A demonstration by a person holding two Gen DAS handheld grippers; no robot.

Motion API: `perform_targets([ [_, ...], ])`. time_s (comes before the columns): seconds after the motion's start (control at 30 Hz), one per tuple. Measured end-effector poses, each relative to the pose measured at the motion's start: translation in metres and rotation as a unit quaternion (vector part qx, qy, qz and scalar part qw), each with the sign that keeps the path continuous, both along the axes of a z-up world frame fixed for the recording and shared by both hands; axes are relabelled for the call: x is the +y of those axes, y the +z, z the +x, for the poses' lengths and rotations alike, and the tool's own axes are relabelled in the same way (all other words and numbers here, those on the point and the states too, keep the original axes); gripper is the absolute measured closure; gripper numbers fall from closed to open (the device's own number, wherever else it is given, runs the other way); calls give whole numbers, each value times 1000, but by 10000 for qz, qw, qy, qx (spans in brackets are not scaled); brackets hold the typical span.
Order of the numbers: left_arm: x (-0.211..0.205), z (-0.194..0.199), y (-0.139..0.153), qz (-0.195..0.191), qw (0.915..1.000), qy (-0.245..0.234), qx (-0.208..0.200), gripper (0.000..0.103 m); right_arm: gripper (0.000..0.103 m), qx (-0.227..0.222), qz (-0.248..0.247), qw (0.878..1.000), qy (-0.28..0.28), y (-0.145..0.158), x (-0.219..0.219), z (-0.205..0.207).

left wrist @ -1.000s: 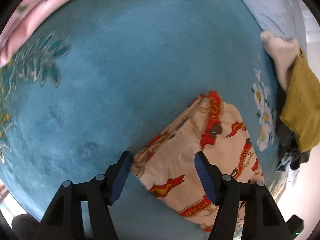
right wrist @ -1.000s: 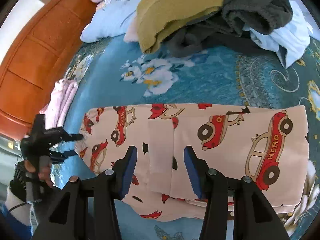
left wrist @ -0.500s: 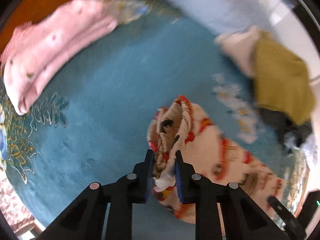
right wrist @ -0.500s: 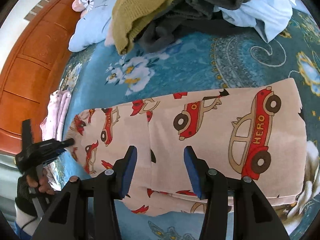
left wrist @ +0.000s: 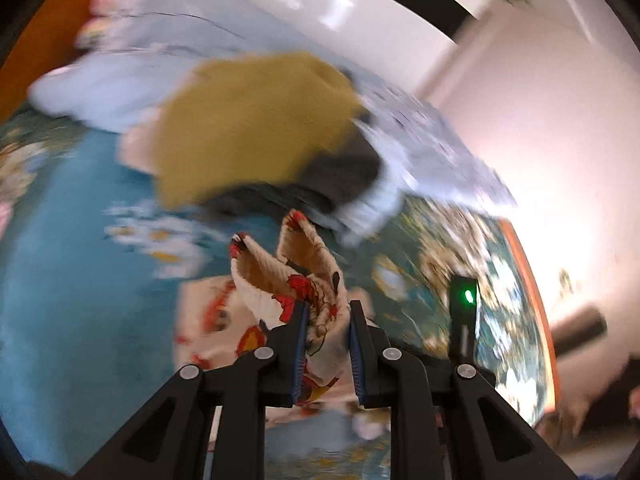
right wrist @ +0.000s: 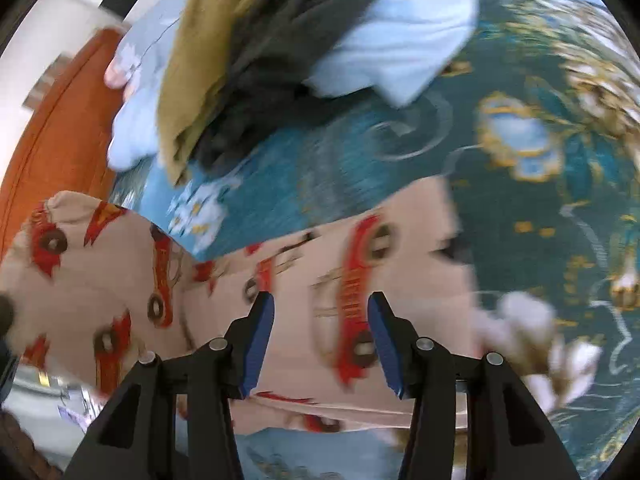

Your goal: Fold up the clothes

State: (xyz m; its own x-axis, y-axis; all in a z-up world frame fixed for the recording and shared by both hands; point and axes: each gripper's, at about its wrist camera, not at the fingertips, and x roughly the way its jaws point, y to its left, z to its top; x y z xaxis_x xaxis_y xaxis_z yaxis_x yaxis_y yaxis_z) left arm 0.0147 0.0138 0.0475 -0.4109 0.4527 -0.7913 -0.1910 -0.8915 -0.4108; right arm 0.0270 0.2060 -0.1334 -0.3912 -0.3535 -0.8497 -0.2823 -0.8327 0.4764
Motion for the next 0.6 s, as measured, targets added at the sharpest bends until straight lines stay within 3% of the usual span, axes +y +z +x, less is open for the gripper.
perform_targets([
  [0.13, 44, -8, -45, -44, 9975, -331, -623, 82, 53, -106, 16, 9993, -362, -4, 30, 16],
  [0.27, 55, -3, -79, -156, 9935, -292, -1093, 75, 53, -213, 25, 9983, -535, -11, 48, 28],
  [0.37, 48, 1, -90, 124, 9904, -196, -1364, 54, 53, -305, -10, 9978, -590, -20, 53, 32],
  [0.43, 29, 4, -86, 383, 9907, -28, -1303, 44, 53, -296, -62, 9980, -562, -23, 51, 32],
  [0.6, -23, 11, -72, 1006, 9884, 452, -1042, 40, 53, -35, -113, 9996, -254, -11, 40, 31],
])
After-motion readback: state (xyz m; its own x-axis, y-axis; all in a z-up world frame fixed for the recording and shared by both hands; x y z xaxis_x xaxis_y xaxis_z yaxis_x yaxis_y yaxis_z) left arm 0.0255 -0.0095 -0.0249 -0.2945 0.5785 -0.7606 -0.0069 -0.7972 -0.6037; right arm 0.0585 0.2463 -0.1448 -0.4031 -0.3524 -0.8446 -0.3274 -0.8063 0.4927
